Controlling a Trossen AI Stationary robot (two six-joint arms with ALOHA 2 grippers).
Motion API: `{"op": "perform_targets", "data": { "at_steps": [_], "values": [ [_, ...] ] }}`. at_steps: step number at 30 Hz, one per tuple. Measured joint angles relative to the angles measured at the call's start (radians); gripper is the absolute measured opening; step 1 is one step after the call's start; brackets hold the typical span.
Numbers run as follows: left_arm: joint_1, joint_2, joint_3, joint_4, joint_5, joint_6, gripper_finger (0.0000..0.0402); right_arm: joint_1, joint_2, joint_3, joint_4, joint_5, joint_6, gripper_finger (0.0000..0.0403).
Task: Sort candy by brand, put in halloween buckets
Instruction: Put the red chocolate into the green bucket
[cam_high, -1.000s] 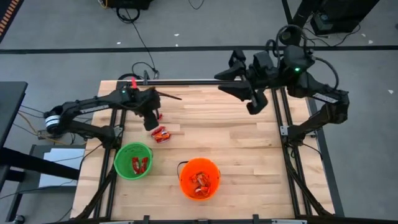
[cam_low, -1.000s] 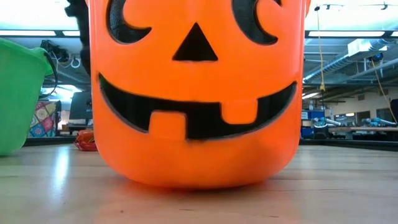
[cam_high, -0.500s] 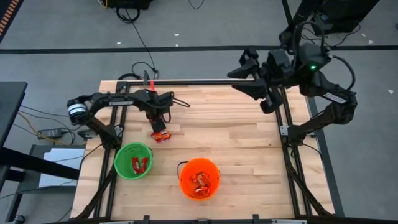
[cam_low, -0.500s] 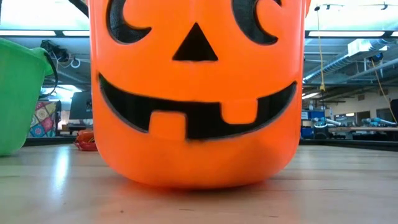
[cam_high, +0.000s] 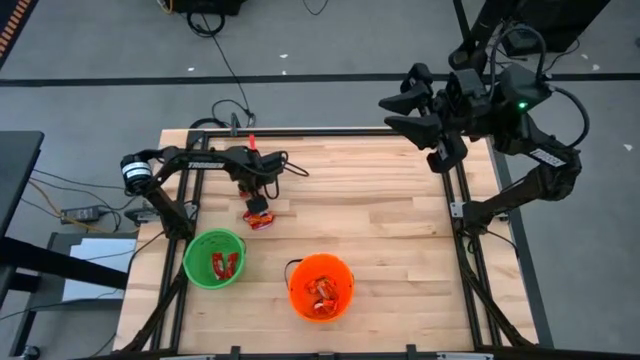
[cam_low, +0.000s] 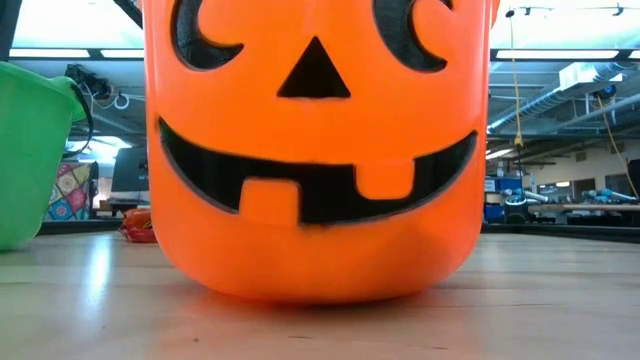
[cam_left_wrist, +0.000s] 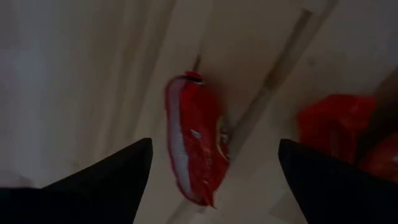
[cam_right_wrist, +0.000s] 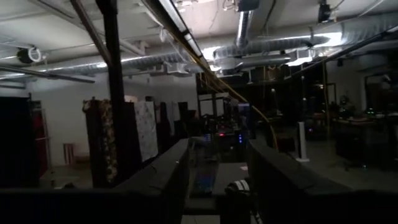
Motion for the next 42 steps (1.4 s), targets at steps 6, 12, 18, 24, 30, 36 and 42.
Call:
{"op": "perform_targets", "data": {
  "at_steps": [6, 12, 18, 24, 30, 36, 42],
  "values": [
    [0.03, 0.003, 0.0, 0.046, 0.031, 0.029, 0.035, 0.0, 0.001, 0.0, 0.002, 0.023, -0.001, 0.017],
    [0.078, 0.005, 0.0, 0.053, 0.055, 0.064, 0.0332, 0.0, 0.001, 0.0, 0.004, 0.023, 0.005, 0.017],
    [0.114, 0.005, 0.0, 0.051, 0.117, 0.078, 0.0318, 0.0, 0.001, 0.0, 0.009, 0.023, 0.005, 0.017],
    [0.117, 0.005, 0.0, 0.047, 0.136, 0.078, 0.0306, 0.0, 0.001, 0.0, 0.01, 0.023, 0.005, 0.017],
    [0.117, 0.005, -0.079, 0.107, 0.159, 0.071, 0.0289, 0.0, 0.002, 0.0, 0.018, 0.022, -0.001, 0.017],
    [0.117, -0.008, -0.099, 0.124, 0.156, 0.047, 0.0278, 0.0, 0.002, 0.0, 0.033, 0.023, -0.008, 0.017],
    [0.117, -0.005, -0.074, 0.125, 0.157, 0.048, 0.0234, 0.0, 0.002, 0.0, 0.033, 0.064, -0.028, 0.017]
  ]
}}
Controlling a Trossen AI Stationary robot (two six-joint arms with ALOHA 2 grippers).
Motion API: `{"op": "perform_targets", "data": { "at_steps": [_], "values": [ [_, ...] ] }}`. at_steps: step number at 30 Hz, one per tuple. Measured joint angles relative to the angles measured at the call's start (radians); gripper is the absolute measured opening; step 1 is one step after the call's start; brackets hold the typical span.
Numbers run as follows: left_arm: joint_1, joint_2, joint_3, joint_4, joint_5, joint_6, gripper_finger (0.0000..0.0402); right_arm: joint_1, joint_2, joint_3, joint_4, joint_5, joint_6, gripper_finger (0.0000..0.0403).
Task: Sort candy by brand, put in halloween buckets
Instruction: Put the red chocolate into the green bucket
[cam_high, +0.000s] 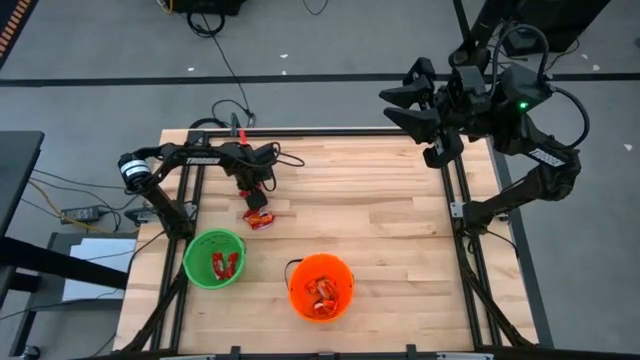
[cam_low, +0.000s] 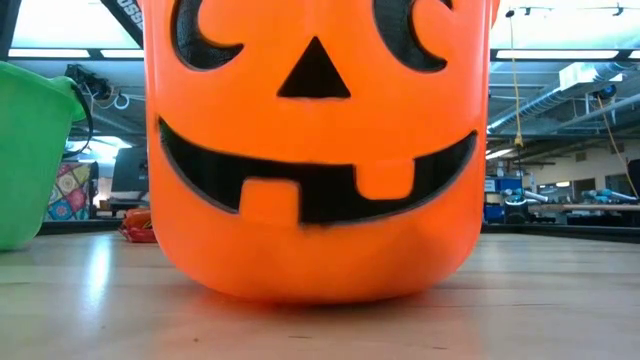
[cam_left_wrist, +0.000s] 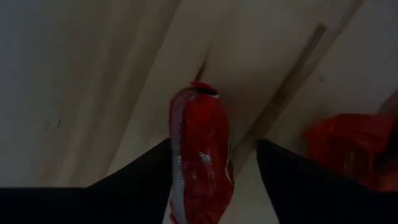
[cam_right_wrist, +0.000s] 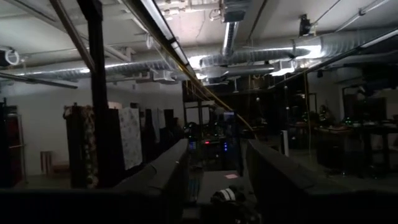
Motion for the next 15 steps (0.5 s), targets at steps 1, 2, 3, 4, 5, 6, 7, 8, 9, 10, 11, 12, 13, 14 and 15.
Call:
{"op": "perform_targets", "data": {
  "at_steps": [1, 2, 3, 4, 5, 6, 7, 8, 9, 10, 11, 12, 13, 14, 15],
  "values": [
    [0.0, 0.0, 0.0, -0.004, 0.0, 0.0, 0.0222, 0.0, 0.0, 0.0, 0.0, 0.0, 0.0, 0.017],
    [0.0, 0.0, 0.0, -0.01, 0.0, 0.001, 0.0208, 0.0, 0.0, 0.0, 0.0, 0.0, 0.0, 0.017],
    [0.0, 0.0, 0.0, -0.011, 0.0, 0.001, 0.0193, 0.0, 0.0, 0.0, 0.0, 0.0, 0.0, 0.017],
    [0.0, 0.0, 0.0, -0.008, 0.001, 0.001, 0.0178, 0.0, 0.0, 0.0, 0.0, 0.0, 0.0, 0.017],
    [0.0, 0.0, 0.0, -0.008, 0.003, 0.001, 0.0163, 0.0, 0.0, 0.0, 0.0, 0.0, 0.0, 0.017],
    [0.0, 0.0, 0.0, -0.01, 0.006, 0.001, 0.0148, 0.0, 0.0, 0.0, 0.0, 0.0, 0.0, 0.017],
    [0.0, 0.0, 0.0, -0.01, 0.008, 0.001, 0.0135, 0.0, 0.0, 0.0, 0.0, 0.0, 0.0, 0.017],
    [0.0, 0.0, 0.0, -0.011, 0.009, 0.001, 0.0123, 0.0, 0.0, 0.0, 0.0, 0.0, 0.0, 0.017],
    [0.0, 0.0, 0.0, -0.014, 0.01, 0.001, 0.0111, 0.0, 0.0, 0.0, 0.0, 0.0, 0.0, 0.017],
    [0.0, 0.0, 0.001, -0.021, 0.01, 0.001, 0.0102, 0.0, 0.0, 0.0, 0.0, 0.0, 0.0, 0.017],
    [0.0, 0.0, 0.001, -0.029, 0.01, 0.001, 0.0095, 0.0, 0.0, 0.0, 0.0, 0.0, 0.0, 0.017],
    [0.0, 0.0, 0.001, -0.039, 0.01, 0.002, 0.0089, 0.0, 0.0, 0.0, 0.0, 0.0, 0.0, 0.017],
    [0.0, 0.0, 0.002, -0.052, 0.01, 0.002, 0.0085, 0.0, 0.0, 0.0, 0.0, 0.0, 0.0, 0.017],
    [0.0, 0.0, 0.002, -0.063, 0.01, 0.002, 0.0082, 0.0, 0.0, 0.0, 0.0, 0.0, 0.0, 0.017],
    [0.0, 0.0, 0.002, -0.073, 0.01, 0.003, 0.0081, 0.0, 0.0, 0.0, 0.0, 0.0, 0.0, 0.017]
  ]
}}
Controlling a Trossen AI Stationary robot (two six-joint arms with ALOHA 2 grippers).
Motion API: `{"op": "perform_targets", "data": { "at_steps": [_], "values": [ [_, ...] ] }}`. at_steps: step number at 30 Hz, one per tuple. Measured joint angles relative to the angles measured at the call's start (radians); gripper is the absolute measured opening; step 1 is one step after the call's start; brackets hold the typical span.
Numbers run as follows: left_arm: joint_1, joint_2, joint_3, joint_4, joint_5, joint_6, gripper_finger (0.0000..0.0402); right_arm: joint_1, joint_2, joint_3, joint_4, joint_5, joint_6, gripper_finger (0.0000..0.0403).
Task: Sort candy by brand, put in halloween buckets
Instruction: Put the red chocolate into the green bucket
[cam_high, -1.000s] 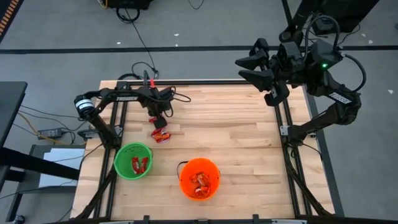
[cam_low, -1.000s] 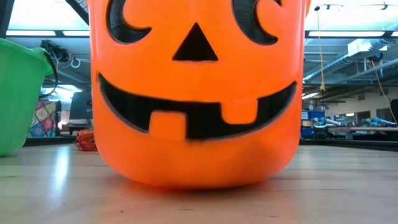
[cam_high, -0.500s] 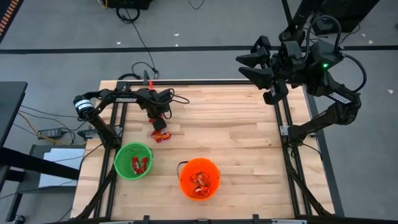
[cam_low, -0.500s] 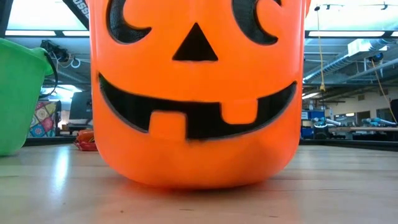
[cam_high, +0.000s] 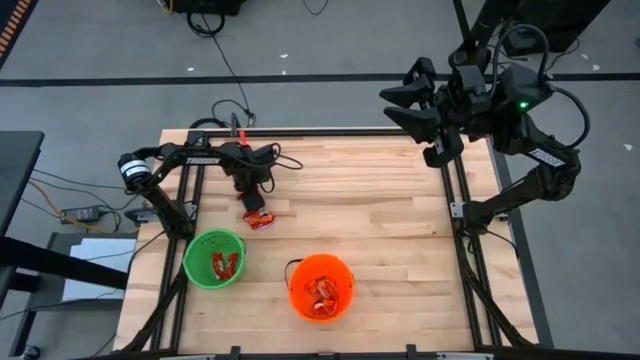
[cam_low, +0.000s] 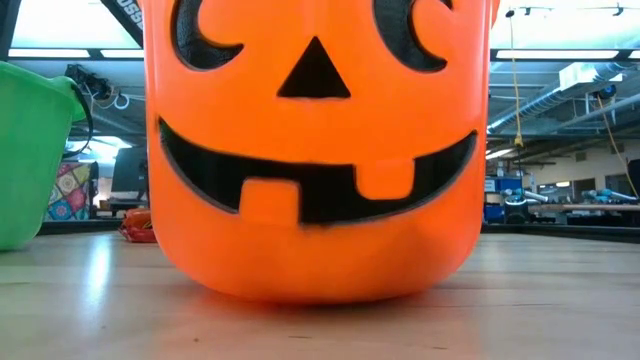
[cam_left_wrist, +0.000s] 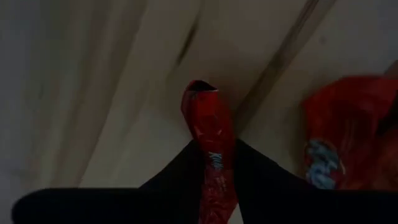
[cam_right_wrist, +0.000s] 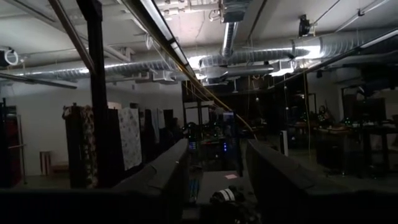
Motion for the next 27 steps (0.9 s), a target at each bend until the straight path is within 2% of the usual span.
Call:
{"op": "perform_targets", "data": {
  "at_steps": [6, 12, 20, 27],
  "values": [
    [0.0, 0.0, 0.004, -0.067, 0.013, -0.009, 0.0078, 0.0, 0.0, 0.0, 0.0, 0.0, 0.0, 0.017],
    [-0.001, -0.003, 0.109, -0.191, 0.188, -0.015, 0.0078, 0.0, 0.003, 0.0, 0.001, 0.0, -0.006, 0.017],
    [-0.002, -0.089, 0.365, -0.302, 0.399, -0.026, 0.0078, 0.0, 0.014, -0.001, -0.041, 0.0, -0.023, 0.017],
    [-0.002, -0.173, 0.639, -0.493, 0.566, -0.058, 0.0078, 0.0, 0.014, -0.001, -0.072, 0.0, -0.038, 0.017]
  ]
}}
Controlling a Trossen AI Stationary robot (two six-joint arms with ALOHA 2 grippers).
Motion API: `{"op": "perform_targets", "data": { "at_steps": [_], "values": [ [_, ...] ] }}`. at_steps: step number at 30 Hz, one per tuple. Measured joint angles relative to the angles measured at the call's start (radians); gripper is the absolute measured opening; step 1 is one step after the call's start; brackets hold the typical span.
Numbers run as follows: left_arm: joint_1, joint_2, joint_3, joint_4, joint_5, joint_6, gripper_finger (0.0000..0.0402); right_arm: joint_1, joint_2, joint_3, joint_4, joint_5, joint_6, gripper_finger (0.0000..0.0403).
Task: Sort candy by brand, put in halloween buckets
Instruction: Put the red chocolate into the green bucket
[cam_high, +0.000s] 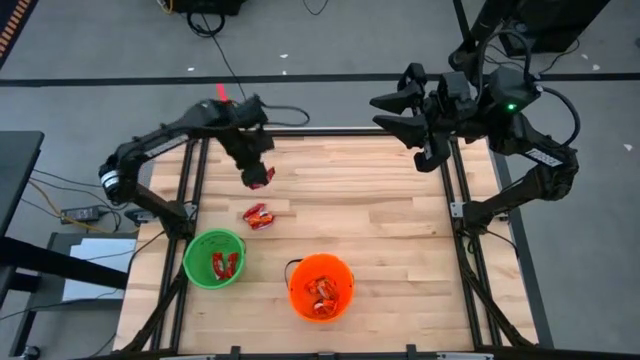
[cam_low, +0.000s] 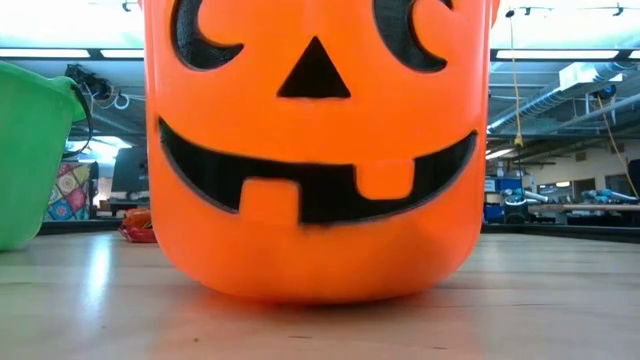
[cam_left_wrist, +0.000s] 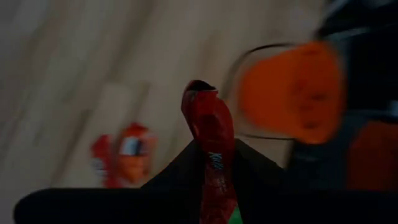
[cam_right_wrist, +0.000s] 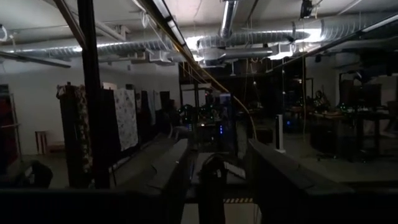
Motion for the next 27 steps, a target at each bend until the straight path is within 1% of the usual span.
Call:
{"op": "perform_targets", "data": {
  "at_steps": [3, 6, 9, 14, 21, 24, 27],
  "values": [
    [-0.002, -0.037, 0.09, -0.059, 0.092, -0.05, 0.0078, 0.0, 0.0, 0.0, -0.008, 0.0, -0.008, 0.017],
    [-0.024, -0.075, 0.143, -0.079, 0.151, -0.119, 0.0077, 0.0, 0.0, 0.0, -0.018, 0.0, -0.015, 0.017],
    [-0.061, -0.12, 0.158, -0.085, 0.194, -0.19, 0.0077, 0.0, 0.0, 0.0, -0.018, 0.0, -0.016, 0.017],
    [-0.16, -0.197, 0.159, -0.092, 0.25, -0.305, 0.0077, 0.0, 0.0, 0.0, -0.018, 0.0, -0.021, 0.017],
    [-0.321, -0.279, 0.159, -0.078, 0.244, -0.449, 0.0077, 0.0, 0.0, 0.0, -0.017, 0.01, -0.019, 0.017],
    [-0.381, -0.306, 0.159, -0.063, 0.214, -0.522, 0.0077, 0.0, 0.0, 0.0, -0.017, 0.016, -0.019, 0.017],
    [-0.44, -0.329, 0.159, -0.062, 0.149, -0.59, 0.0077, 0.0, 0.0, 0.0, -0.016, 0.019, -0.017, 0.017]
  ]
}}
